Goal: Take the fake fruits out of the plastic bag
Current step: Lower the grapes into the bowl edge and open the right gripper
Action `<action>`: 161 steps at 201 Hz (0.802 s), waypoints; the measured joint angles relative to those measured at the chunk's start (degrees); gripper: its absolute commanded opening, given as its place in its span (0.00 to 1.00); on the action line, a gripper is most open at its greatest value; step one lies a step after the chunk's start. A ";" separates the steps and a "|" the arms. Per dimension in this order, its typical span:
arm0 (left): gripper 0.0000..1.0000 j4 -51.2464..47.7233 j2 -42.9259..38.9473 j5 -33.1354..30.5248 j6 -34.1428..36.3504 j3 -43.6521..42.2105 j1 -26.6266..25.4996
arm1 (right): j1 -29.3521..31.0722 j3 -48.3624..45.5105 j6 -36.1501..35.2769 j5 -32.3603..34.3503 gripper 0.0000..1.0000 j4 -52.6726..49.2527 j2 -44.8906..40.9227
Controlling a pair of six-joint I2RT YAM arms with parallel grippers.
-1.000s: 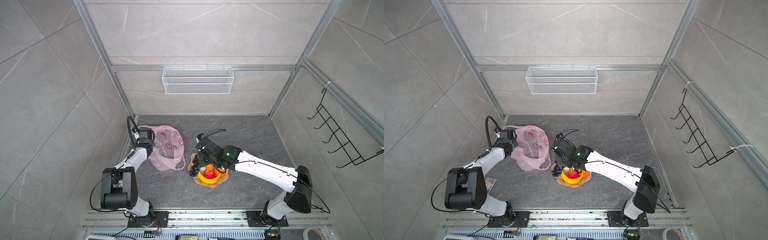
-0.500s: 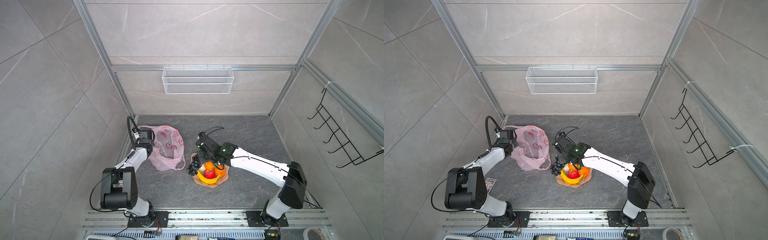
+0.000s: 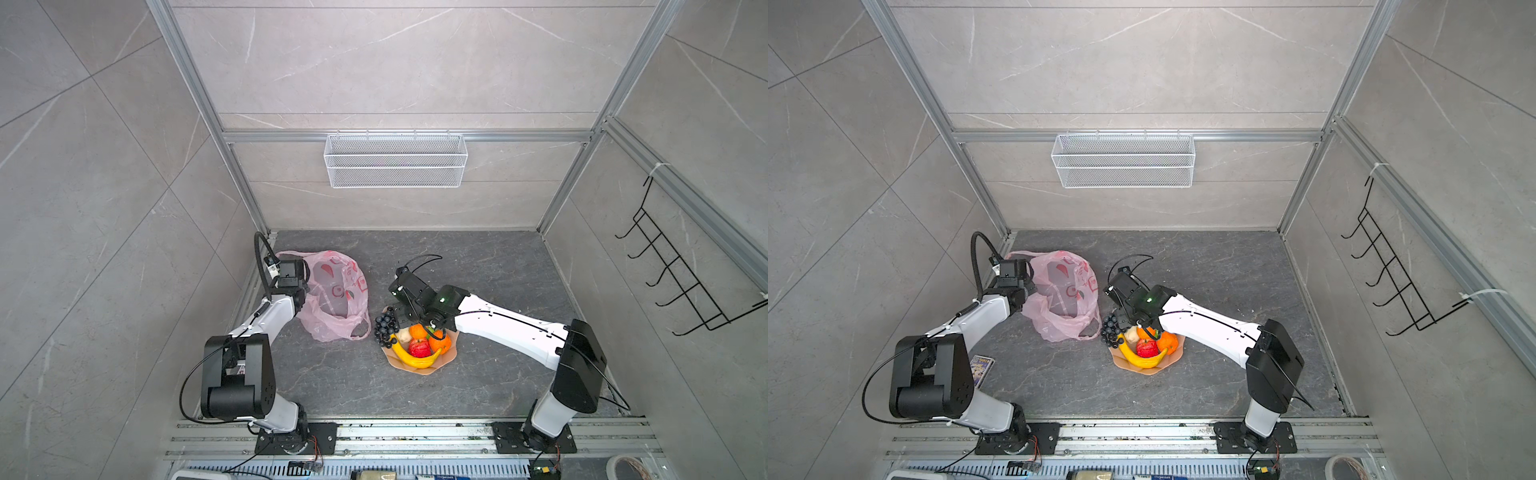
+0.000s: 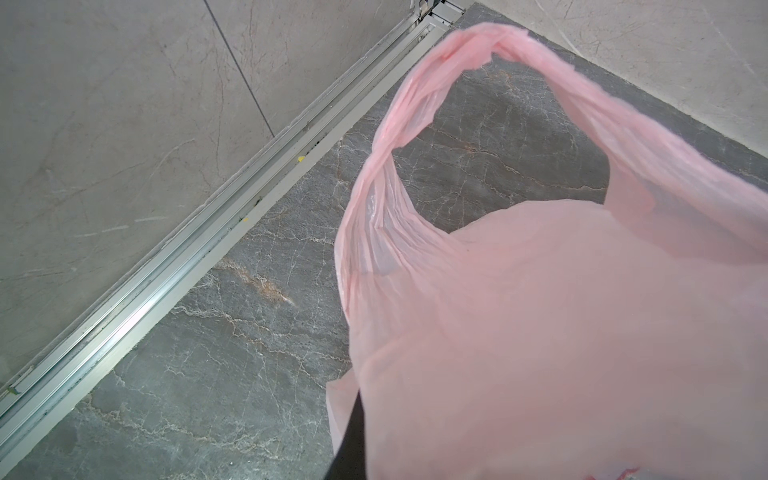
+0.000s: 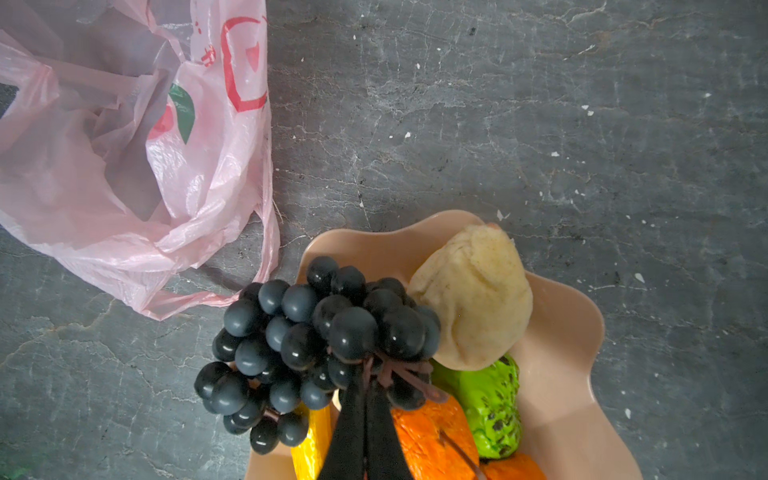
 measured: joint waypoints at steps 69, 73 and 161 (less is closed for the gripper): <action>0.00 0.20 0.02 0.00 0.00 0.00 0.00 | 1.40 -1.70 2.49 1.16 0.00 -2.27 -4.28; 0.00 0.24 0.00 0.00 0.00 0.00 0.00 | 1.38 -1.77 2.69 1.33 0.00 -2.32 -4.35; 0.00 0.37 0.02 0.00 0.00 0.00 0.00 | 1.38 -2.01 4.09 4.00 0.07 -2.95 -1.77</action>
